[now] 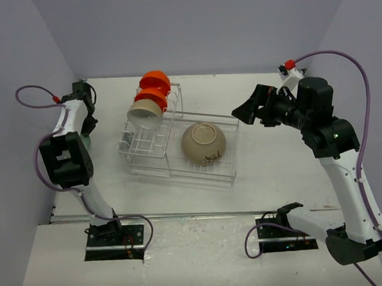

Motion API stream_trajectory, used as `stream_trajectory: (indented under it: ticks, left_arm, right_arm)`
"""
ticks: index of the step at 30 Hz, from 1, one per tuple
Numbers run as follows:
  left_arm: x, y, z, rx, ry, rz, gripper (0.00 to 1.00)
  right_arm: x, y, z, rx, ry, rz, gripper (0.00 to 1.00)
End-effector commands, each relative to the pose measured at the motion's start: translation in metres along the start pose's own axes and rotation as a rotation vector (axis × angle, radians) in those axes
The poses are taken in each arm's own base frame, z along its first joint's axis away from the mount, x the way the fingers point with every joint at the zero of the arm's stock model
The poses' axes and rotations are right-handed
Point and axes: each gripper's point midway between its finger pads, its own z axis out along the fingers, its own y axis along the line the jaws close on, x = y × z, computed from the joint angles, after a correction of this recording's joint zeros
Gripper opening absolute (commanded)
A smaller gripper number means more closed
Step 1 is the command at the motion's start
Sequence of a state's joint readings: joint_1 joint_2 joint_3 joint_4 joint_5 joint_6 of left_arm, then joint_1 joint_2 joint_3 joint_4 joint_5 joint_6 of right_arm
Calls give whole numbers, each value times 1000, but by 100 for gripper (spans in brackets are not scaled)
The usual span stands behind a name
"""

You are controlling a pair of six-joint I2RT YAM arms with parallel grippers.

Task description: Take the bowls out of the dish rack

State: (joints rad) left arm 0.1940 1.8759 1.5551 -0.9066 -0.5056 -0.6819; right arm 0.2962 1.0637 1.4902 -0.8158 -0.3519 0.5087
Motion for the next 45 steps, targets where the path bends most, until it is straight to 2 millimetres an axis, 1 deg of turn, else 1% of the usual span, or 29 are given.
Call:
stream_trajectory:
  ticks: [1,7,8,11,14,15,17,21,22,23,25,26,28,29,30,31,32,33,34,35,36,37,38,39,40,41,43,44,45]
  left_arm:
    - [-10,6,13,-65,-60,36,0]
    - [-16,1,23,-85,-68,43,0]
    - [-15,1,27,-98,-63,53,0]
    - [-19,-3,28,-100,-62,59,0]
    - [-18,-5,31,-98,-56,61,0]
    - [-19,-5,31,-94,-56,57,6]
    - [-18,-6,31,-89,-52,57,22]
    - [-16,-9,29,-63,-47,44,27]
    - [-16,-10,29,-60,-46,45,30]
    - [-16,-11,27,-51,-43,40,38]
    - [-16,-12,25,-41,-35,32,40]
    - [-16,-17,20,-10,-32,24,41]
    - [-21,-20,8,38,-45,-5,42]
    - [-26,-26,2,82,-58,-18,45]
    - [-30,-33,-13,148,-62,-30,46]
    - [-33,-35,-22,173,-72,-38,48]
    - [-34,-45,-36,248,-62,-56,48]
    - [-44,-45,-64,317,-107,-82,48]
    - [-53,-49,-82,370,-140,-116,48]
    - [-56,-58,-107,474,-150,-126,49]
    - [-69,-50,-145,557,-210,-168,50]
    - [-75,-42,-170,587,-211,-204,50]
    - [-82,-37,-200,654,-212,-301,51]
    - [-87,-36,-219,713,-212,-356,52]
    - [-100,-40,-244,810,-246,-416,53]
    - [-100,-40,-276,931,-225,-483,53]
    - [-105,-39,-312,1055,-238,-555,52]
    - [-103,-29,-332,1104,-230,-598,50]
    - [-102,-23,-343,1121,-241,-606,49]
  right_arm:
    - [-4,-1,-7,22,-23,-25,99]
    - [4,-5,-11,30,-17,-24,99]
    - [4,-4,-12,30,-17,-24,99]
    - [5,-5,-14,34,-19,-24,99]
    - [6,-5,-15,34,-17,-24,99]
    - [6,-5,-15,34,-14,-22,99]
    - [6,-4,-15,30,-14,-24,99]
    - [5,-3,-15,27,-14,-29,99]
    - [5,-3,-15,24,-12,-28,99]
    - [5,-2,-15,22,-13,-29,99]
    - [5,-1,-14,19,-9,-30,99]
    - [5,-1,-14,17,-10,-30,99]
    - [6,-1,-14,11,-5,-29,99]
    - [7,0,-13,7,-3,-27,99]
    - [7,0,-13,2,-5,-25,99]
    - [7,1,-12,-1,-5,-22,99]
    - [8,1,-11,-7,-3,-24,99]
    - [7,1,-11,-8,-3,-21,99]
    - [8,1,-9,-9,1,-19,99]
    - [9,1,-9,-11,2,-19,99]
    - [9,1,-8,-11,3,-18,99]
    - [9,1,-8,-13,5,-19,99]
    - [10,0,-7,-12,11,-16,99]
    - [12,1,-7,-22,18,-17,99]
    - [12,1,-6,-24,24,-17,99]
    - [13,2,-6,-28,30,-17,99]
    - [15,3,-6,-36,37,-24,99]
    - [15,4,-8,-42,29,-27,99]
    - [16,5,-9,-48,29,-22,99]
